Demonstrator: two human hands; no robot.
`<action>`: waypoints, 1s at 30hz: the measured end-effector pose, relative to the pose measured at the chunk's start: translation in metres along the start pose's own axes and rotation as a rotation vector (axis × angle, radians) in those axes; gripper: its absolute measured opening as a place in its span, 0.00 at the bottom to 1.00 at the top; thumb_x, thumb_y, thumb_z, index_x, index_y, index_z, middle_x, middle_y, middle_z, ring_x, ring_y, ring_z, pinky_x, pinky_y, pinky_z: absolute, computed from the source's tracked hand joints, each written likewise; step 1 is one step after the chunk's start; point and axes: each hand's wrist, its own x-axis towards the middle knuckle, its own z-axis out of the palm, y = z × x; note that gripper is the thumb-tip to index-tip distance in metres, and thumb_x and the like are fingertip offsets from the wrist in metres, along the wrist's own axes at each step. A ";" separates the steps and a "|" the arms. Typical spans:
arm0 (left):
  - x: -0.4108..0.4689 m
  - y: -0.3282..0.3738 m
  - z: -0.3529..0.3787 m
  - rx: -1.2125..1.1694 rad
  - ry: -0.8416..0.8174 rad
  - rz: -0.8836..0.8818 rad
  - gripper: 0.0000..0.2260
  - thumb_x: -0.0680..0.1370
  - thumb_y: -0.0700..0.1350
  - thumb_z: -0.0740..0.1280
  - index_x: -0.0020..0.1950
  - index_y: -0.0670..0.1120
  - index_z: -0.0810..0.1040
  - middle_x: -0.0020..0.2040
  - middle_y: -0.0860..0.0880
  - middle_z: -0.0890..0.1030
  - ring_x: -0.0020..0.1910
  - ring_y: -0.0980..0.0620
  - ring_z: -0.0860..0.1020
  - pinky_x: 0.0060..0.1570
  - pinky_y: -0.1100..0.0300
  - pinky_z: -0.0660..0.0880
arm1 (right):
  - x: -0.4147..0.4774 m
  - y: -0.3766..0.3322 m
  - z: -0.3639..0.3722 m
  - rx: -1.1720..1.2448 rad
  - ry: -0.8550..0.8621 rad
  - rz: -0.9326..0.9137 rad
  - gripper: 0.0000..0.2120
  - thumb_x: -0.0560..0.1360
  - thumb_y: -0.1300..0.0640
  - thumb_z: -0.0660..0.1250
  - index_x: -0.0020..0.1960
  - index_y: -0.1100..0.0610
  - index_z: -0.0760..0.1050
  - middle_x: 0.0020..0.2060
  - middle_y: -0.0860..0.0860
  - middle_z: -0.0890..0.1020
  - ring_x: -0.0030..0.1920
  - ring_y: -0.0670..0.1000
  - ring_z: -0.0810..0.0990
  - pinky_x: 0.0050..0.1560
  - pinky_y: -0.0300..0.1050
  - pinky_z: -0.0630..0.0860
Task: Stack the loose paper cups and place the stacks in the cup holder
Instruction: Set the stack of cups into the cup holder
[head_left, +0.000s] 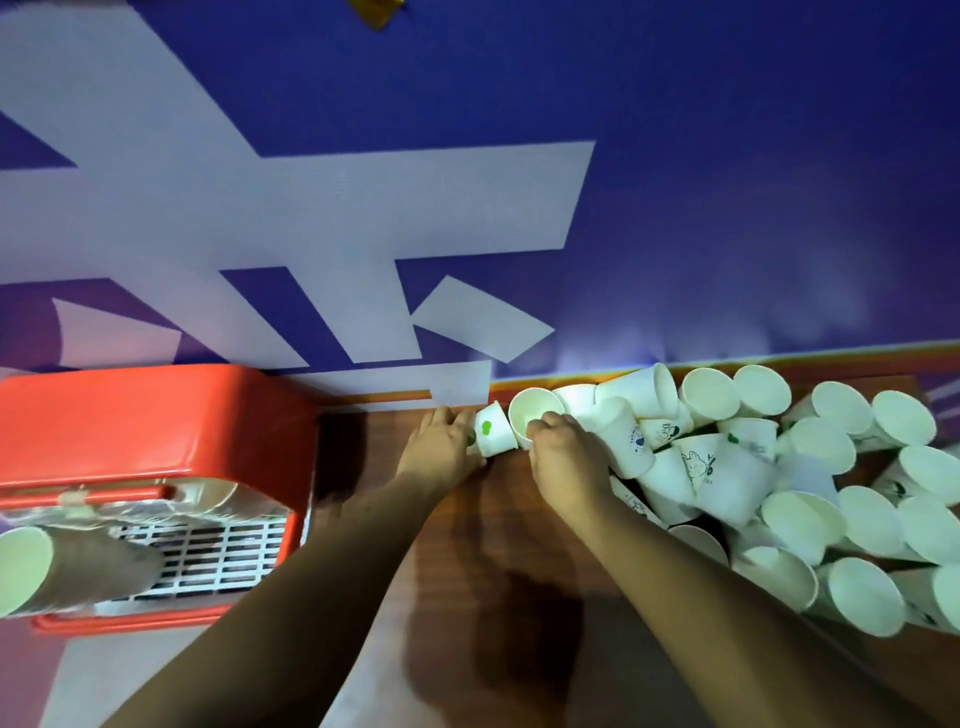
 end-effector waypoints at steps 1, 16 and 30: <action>-0.004 -0.002 0.001 -0.043 0.000 -0.014 0.34 0.75 0.55 0.73 0.77 0.50 0.64 0.68 0.44 0.70 0.69 0.43 0.69 0.68 0.51 0.69 | -0.002 -0.001 -0.002 0.019 0.001 -0.008 0.12 0.56 0.66 0.77 0.33 0.56 0.76 0.30 0.50 0.76 0.31 0.54 0.78 0.24 0.41 0.66; -0.141 -0.050 -0.049 -0.987 0.016 0.085 0.36 0.71 0.39 0.79 0.74 0.56 0.67 0.64 0.58 0.77 0.61 0.62 0.77 0.54 0.70 0.74 | -0.069 -0.038 -0.084 0.766 0.178 0.288 0.03 0.75 0.59 0.68 0.48 0.55 0.81 0.40 0.45 0.83 0.43 0.45 0.81 0.47 0.41 0.76; -0.234 -0.047 -0.043 -0.813 -0.097 0.354 0.34 0.71 0.47 0.79 0.74 0.57 0.70 0.70 0.55 0.75 0.70 0.54 0.72 0.73 0.48 0.68 | -0.188 -0.088 -0.135 0.870 0.191 0.355 0.06 0.77 0.56 0.68 0.53 0.53 0.81 0.43 0.44 0.83 0.46 0.43 0.81 0.50 0.42 0.80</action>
